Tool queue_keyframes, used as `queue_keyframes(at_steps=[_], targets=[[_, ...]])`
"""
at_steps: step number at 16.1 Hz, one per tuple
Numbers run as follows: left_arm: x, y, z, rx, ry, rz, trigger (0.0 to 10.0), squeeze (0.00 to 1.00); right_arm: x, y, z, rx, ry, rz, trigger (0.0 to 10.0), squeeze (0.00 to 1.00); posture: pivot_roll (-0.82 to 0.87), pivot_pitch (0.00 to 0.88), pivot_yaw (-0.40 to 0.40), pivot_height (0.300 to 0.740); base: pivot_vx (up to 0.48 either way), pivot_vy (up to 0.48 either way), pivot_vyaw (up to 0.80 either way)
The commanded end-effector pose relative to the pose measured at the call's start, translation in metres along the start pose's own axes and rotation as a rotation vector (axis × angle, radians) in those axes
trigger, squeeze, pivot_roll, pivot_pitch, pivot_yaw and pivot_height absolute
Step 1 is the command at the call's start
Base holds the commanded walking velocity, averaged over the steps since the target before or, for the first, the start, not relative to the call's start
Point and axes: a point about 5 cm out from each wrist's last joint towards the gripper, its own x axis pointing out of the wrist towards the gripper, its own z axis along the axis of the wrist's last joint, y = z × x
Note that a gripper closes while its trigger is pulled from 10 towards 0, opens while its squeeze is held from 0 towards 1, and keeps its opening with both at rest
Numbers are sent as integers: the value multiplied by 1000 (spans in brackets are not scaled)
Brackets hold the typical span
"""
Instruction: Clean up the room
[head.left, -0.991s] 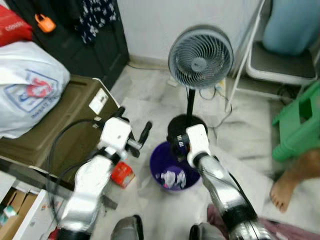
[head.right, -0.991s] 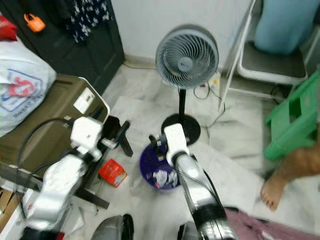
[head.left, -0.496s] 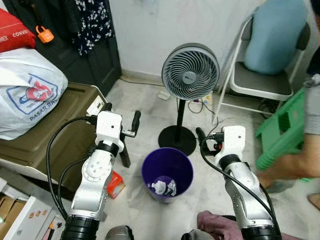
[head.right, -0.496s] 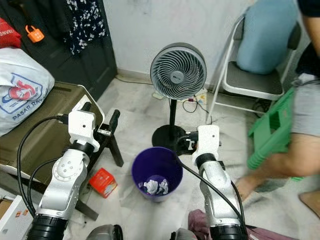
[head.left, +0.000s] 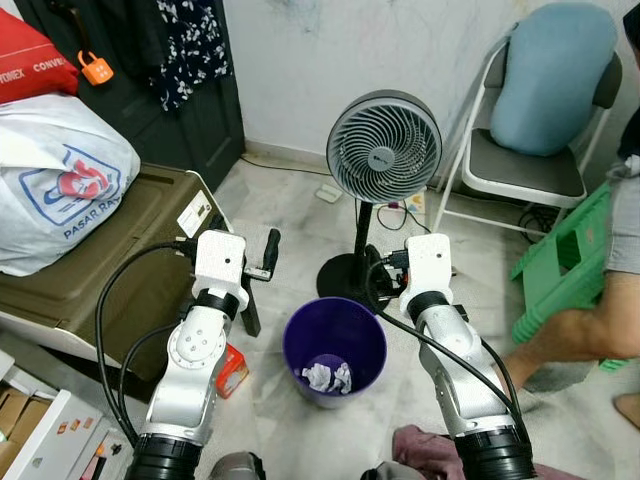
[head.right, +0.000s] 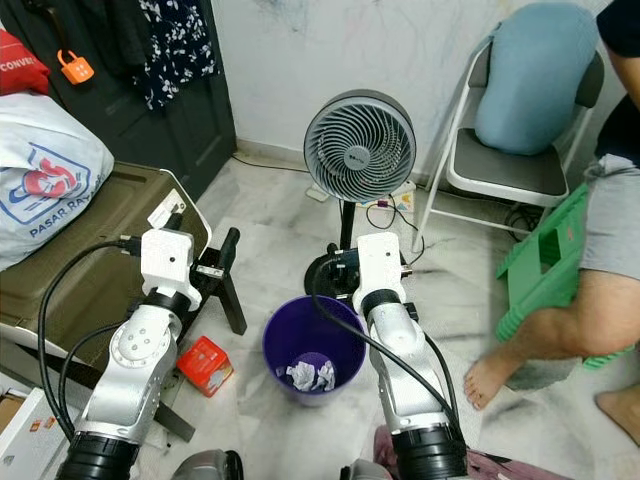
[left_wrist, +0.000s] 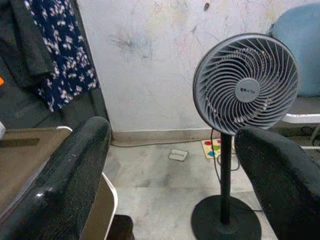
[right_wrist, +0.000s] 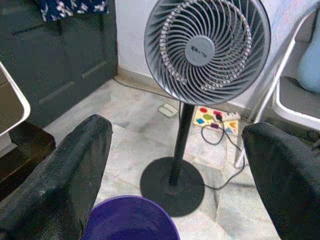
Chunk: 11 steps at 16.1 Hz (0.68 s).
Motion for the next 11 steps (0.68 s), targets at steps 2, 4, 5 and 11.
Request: queue_keyframes(at_steps=[2,4,5,11], targets=[[3,-3,1,1,-11,-14,10000,0,-5,-11,2,77,-16,-74,10000,0,-60,0,4,740,0,0,0],[3,-3,2,-15,-13,-2,10000,0,-9,-19,1,126,-17,-113,10000,0,-58,0,-3,740,0,0,0],[2,-3,2,-17,-12,-2,10000,0,-8,-17,2,90,-14,-82,10000,0,-59,0,-8,740,0,0,0],[1,-4,1,-11,-15,1,10000,0,-3,-4,11,28,-46,42,10000,0,-54,0,-25,740,0,0,757]])
